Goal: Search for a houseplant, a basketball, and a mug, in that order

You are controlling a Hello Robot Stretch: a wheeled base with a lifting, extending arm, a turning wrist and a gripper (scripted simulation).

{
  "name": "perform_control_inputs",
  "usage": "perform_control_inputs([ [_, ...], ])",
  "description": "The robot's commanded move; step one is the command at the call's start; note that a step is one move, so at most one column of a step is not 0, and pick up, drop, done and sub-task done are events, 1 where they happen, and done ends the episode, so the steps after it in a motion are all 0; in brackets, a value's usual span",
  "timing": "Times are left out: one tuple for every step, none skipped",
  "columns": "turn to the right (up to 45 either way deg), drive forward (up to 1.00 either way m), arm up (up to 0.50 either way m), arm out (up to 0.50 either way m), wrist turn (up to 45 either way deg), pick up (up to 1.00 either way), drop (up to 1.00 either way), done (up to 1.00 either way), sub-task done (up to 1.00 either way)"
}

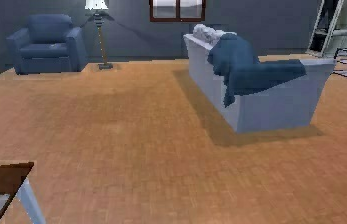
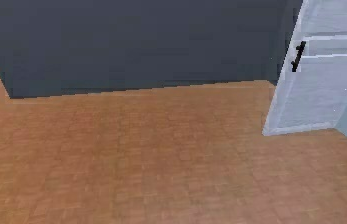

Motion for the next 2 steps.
perform_control_inputs([
  [0.0, 1.00, 0.00, 0.00, 0.0, 0.00, 0.00, 0.00, 0.00],
  [-3.0, 0.00, 0.00, 0.00, 0.0, 0.00, 0.00, 0.00, 0.00],
])
